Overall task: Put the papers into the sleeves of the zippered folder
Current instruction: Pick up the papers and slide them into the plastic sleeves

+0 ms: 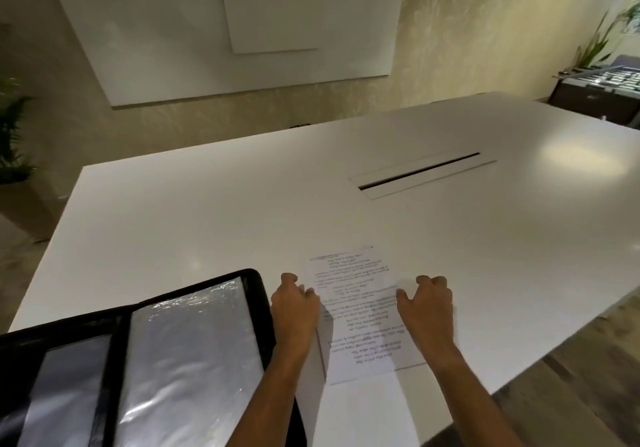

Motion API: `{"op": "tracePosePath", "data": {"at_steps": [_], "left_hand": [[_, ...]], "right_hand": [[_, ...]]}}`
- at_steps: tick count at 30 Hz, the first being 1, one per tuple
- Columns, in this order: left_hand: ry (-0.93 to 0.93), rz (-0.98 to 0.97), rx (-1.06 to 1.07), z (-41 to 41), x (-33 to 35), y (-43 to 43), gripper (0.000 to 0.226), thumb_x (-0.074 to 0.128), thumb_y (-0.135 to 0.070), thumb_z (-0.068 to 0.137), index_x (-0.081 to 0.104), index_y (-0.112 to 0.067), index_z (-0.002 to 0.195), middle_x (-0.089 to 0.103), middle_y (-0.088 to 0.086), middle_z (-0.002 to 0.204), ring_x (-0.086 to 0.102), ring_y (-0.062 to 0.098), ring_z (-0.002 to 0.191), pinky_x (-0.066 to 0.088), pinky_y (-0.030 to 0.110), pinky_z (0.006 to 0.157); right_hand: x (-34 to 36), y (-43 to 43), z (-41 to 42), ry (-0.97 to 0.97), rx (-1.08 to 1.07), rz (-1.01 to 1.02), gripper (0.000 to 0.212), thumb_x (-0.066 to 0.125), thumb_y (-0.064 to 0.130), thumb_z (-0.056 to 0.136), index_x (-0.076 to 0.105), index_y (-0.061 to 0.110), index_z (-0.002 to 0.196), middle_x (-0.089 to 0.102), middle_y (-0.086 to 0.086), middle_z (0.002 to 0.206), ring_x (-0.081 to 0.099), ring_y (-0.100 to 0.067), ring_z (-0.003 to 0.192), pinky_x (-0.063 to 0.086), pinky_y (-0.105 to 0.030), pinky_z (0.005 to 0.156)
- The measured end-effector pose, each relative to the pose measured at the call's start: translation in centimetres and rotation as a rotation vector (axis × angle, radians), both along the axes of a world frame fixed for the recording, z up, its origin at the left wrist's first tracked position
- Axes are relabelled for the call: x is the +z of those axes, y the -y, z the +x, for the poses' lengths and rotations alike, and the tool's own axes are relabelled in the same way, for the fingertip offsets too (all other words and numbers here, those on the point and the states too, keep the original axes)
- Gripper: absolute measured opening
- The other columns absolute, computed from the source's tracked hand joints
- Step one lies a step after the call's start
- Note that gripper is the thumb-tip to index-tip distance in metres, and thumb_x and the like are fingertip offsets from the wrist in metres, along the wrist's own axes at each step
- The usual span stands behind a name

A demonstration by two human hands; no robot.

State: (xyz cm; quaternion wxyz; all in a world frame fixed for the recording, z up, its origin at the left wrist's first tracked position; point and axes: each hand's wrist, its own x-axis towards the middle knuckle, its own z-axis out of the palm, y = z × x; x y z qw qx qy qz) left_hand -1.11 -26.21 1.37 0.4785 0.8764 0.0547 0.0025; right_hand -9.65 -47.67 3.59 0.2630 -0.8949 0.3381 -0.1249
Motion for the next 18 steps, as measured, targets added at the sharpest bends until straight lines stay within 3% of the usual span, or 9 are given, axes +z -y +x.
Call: {"op": "tracePosePath", "data": {"at_steps": [3, 5, 8, 11, 14, 18], "left_hand": [[-0.019, -0.002, 0.083, 0.9, 0.0, 1.2, 0.039, 0.074, -0.018, 0.1, 0.058, -0.008, 0.135, 0.072, 0.003, 0.101, 0.068, 0.013, 0.092, 0.046, 0.022, 0.069], [-0.01, 0.041, 0.112, 1.0, -0.1, 2.0, 0.049, 0.081, -0.028, 0.097, 0.057, -0.011, 0.137, 0.076, 0.006, 0.11, 0.074, 0.024, 0.108, 0.054, 0.032, 0.08], [0.047, 0.13, 0.159, 0.3, -0.6, 3.3, 0.068, 0.086, -0.051, 0.089, 0.055, -0.018, 0.14, 0.075, 0.004, 0.125, 0.072, 0.026, 0.118, 0.057, 0.04, 0.086], [0.097, 0.325, 0.151, -0.8, -1.6, 5.1, 0.084, 0.086, -0.068, 0.079, 0.056, -0.016, 0.138, 0.068, 0.007, 0.128, 0.064, 0.031, 0.116, 0.057, 0.044, 0.082], [0.17, 0.494, 0.125, -1.5, -2.7, 6.6, 0.091, 0.091, -0.072, 0.07, 0.061, -0.009, 0.128, 0.066, 0.016, 0.117, 0.062, 0.035, 0.103, 0.058, 0.046, 0.077], [0.234, 0.527, 0.146, -1.5, -3.4, 7.0, 0.096, 0.089, -0.076, 0.068, 0.057, -0.011, 0.13, 0.066, 0.014, 0.119, 0.061, 0.032, 0.103, 0.057, 0.045, 0.079]], "right_hand": [[-0.2, 0.5, 2.0, -0.097, 0.038, 0.058, 0.051, 0.068, 0.041, 0.104, 0.066, -0.001, 0.133, 0.058, -0.021, 0.133, 0.055, -0.04, 0.126, 0.051, -0.046, 0.107], [-0.3, 0.5, 2.8, -0.153, 0.055, 0.058, 0.054, 0.069, 0.046, 0.102, 0.065, 0.003, 0.134, 0.058, -0.019, 0.135, 0.054, -0.039, 0.129, 0.047, -0.045, 0.108], [-0.5, 0.3, 3.5, -0.207, 0.089, 0.029, 0.057, 0.07, 0.052, 0.1, 0.065, 0.007, 0.135, 0.059, -0.017, 0.135, 0.055, -0.038, 0.128, 0.047, -0.044, 0.108], [-0.6, 0.2, 3.8, -0.201, 0.098, 0.047, 0.055, 0.074, 0.049, 0.097, 0.063, 0.008, 0.133, 0.059, -0.016, 0.133, 0.055, -0.037, 0.126, 0.048, -0.044, 0.105], [-0.5, 0.7, 4.3, -0.201, 0.086, 0.113, 0.054, 0.077, 0.044, 0.095, 0.062, 0.008, 0.133, 0.059, -0.016, 0.134, 0.054, -0.037, 0.128, 0.047, -0.044, 0.106], [-0.1, 1.8, 5.1, -0.216, 0.095, 0.219, 0.058, 0.081, 0.042, 0.091, 0.06, 0.008, 0.133, 0.059, -0.015, 0.135, 0.053, -0.036, 0.131, 0.048, -0.044, 0.109]]}}
